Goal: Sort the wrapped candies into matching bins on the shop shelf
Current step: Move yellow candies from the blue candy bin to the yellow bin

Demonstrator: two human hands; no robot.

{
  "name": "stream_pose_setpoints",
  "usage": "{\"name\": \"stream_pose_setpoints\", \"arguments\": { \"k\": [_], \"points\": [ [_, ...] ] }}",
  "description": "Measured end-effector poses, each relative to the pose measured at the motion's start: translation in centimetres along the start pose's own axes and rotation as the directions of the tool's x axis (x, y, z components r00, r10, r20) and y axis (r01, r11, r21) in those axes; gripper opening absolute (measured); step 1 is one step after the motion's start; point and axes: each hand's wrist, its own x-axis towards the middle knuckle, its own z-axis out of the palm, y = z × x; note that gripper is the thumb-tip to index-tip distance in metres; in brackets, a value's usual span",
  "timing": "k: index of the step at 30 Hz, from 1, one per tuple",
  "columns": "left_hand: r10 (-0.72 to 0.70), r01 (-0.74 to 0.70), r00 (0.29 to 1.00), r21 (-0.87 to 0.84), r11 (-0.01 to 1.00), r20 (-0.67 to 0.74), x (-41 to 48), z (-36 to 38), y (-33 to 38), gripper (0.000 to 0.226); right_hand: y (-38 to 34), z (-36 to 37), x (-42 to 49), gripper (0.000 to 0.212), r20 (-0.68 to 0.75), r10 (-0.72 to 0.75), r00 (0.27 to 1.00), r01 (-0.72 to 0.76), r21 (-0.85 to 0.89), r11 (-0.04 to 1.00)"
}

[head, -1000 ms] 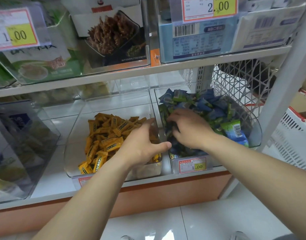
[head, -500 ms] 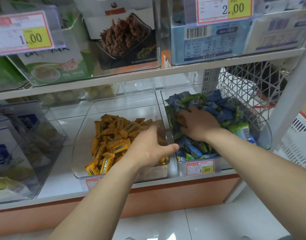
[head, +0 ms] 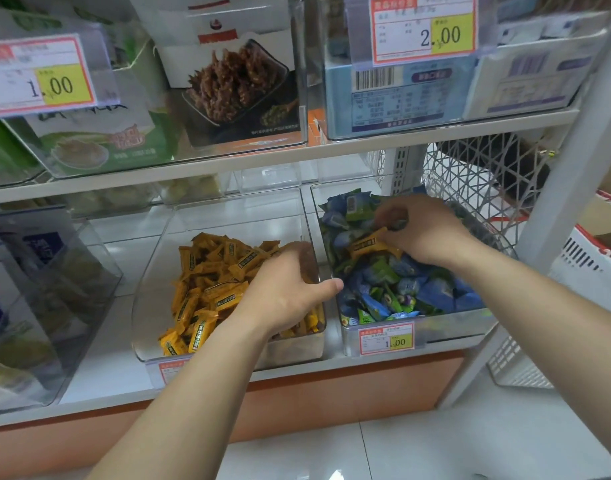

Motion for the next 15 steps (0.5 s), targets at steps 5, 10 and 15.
{"name": "stream_pose_setpoints", "arguments": {
  "k": [5,10,15],
  "points": [
    [0.100,-0.053,0.963,0.186,0.981,-0.251,0.3,0.3,2.7,0.077,-0.3,-1.9,-1.8,0.020,-0.075,-0.037,0.996,0.048,0.147,0.988],
    [0.347,-0.320,0.928,0.183,0.930,-0.139,0.2,2.2,5.4,0.068,-1.4,-2.4,-3.5,0.036,-0.020,0.013,1.000,-0.003,0.456,0.890],
    [0.284,-0.310,0.937,-0.114,0.944,-0.203,0.2,2.6,6.0,0.033,-2.7,-1.2,-4.3,0.033,0.042,0.095,0.995,-0.093,0.768,0.633]
  ]
}}
